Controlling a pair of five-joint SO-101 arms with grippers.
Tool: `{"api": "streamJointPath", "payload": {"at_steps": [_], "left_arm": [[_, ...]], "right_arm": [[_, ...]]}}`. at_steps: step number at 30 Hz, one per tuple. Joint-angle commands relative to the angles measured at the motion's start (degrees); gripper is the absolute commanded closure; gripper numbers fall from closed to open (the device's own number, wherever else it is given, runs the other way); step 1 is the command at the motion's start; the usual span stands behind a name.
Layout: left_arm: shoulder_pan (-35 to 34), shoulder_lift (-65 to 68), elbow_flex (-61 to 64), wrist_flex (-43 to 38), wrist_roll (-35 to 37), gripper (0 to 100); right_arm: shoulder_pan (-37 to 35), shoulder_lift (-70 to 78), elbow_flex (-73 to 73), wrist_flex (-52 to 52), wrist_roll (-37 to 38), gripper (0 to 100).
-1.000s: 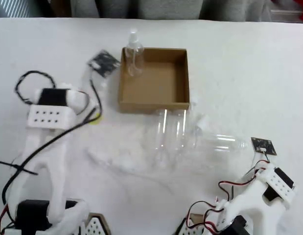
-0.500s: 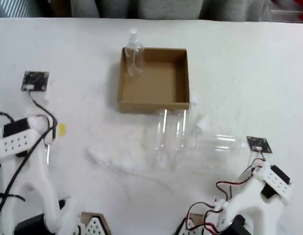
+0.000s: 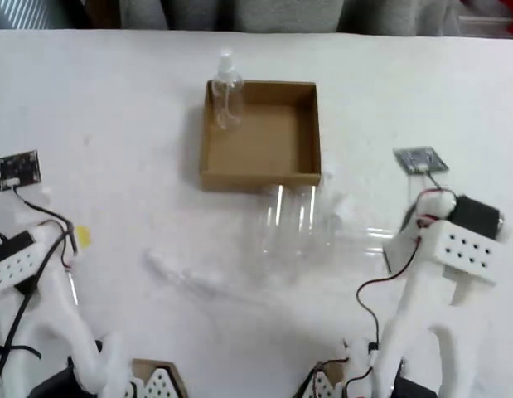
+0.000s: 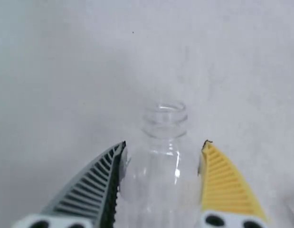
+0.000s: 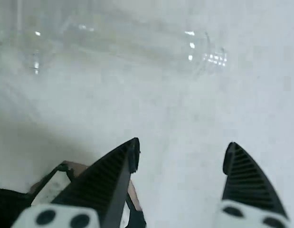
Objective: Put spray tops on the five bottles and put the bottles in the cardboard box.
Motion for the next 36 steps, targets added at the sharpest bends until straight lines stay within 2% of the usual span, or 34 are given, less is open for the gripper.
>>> {"api": "streamJointPath", "payload": {"at_steps": [1,13,18,27,31,36], "left_arm": [[-4.0,-2.0,-0.1,-3.3,0.5,83],[-6.3,-1.9,1.5,-5.3,0.6,83],[-6.3,-1.9,1.5,-5.4,0.6,83],[-6.1,-1.9,1.5,-5.4,0.6,83],[-5.9,-2.0,1.5,-5.4,0.6,83],[-5.9,-2.0,1.5,-5.4,0.6,83]], "right_arm": [[-11.2,-0.4,-6.4,2.5,-6.3,73.7],[-51.7,-0.3,-11.3,1.9,-16.9,73.7],[-64.3,-0.1,-6.7,-7.8,-16.5,73.7],[-71.4,-0.2,15.9,-39.3,-17.0,73.7],[-74.5,-0.1,16.3,-42.1,-17.0,73.7],[-74.6,3.7,12.7,-42.6,-20.0,73.7]]}}
